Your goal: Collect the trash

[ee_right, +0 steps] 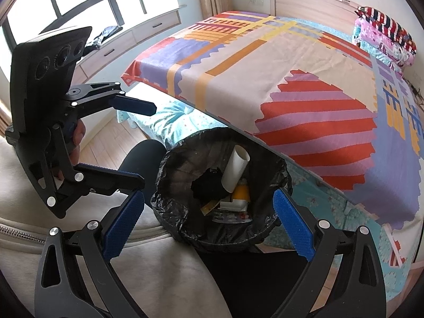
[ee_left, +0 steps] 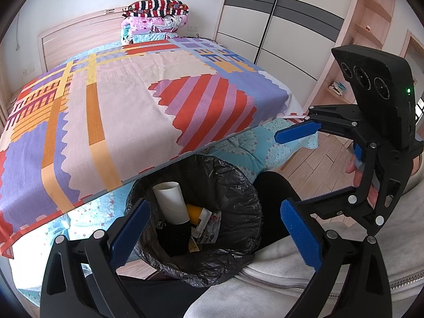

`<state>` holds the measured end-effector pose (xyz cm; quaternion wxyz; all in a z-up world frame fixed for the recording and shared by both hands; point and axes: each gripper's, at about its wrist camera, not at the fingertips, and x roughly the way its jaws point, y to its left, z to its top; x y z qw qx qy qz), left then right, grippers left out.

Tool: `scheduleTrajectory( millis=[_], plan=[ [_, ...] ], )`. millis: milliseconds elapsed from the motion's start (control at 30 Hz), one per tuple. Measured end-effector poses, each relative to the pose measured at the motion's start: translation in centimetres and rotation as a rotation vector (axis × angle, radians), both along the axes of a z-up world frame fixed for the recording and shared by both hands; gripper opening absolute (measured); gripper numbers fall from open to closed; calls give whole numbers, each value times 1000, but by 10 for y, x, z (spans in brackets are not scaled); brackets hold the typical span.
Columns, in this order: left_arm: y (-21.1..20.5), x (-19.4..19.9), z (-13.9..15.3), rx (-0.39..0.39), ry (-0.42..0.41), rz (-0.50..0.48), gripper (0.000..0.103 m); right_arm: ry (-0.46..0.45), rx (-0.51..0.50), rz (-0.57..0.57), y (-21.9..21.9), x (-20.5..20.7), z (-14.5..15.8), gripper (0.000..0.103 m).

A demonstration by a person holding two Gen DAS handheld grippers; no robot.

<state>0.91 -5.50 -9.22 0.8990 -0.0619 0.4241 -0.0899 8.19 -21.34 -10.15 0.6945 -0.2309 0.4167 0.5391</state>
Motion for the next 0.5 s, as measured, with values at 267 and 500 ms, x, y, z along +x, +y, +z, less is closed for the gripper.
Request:
scheduleTrajectory(
  millis=[267, 500],
  plan=[
    [-1, 0, -1, 0, 0, 2, 95, -2, -1, 0, 0, 0, 0, 99],
    [0, 0, -1, 0, 0, 1, 95, -3, 4, 4, 0, 1, -1, 99]
  ],
)
